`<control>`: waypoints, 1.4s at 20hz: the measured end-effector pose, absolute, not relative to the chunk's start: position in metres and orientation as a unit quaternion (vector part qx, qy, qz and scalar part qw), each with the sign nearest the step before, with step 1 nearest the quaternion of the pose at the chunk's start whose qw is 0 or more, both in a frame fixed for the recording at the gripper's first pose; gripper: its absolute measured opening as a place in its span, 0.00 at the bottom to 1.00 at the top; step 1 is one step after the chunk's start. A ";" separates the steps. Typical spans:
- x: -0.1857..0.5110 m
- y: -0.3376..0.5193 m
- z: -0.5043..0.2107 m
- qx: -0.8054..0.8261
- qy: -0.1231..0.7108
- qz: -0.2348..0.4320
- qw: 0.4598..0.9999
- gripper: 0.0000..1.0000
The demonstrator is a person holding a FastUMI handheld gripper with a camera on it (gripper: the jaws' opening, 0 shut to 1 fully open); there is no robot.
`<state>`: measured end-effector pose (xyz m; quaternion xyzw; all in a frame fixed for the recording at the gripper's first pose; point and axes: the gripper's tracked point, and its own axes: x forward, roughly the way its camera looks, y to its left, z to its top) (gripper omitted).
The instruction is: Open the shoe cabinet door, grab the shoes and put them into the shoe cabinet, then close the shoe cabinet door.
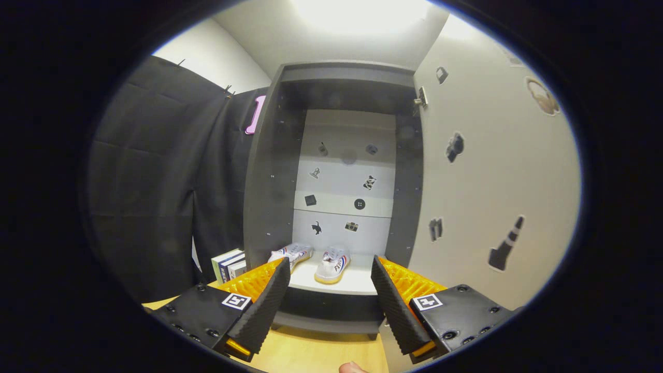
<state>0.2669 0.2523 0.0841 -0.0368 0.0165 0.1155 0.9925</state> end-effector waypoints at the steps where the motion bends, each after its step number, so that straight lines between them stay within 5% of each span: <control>1: 0.255 0.246 0.083 -0.038 0.017 0.113 0.993 0.99; 15: 0.120 0.120 0.065 -0.019 0.051 0.075 0.996 0.98; 28: 0.111 -0.033 0.056 0.024 0.066 -0.062 0.996 0.98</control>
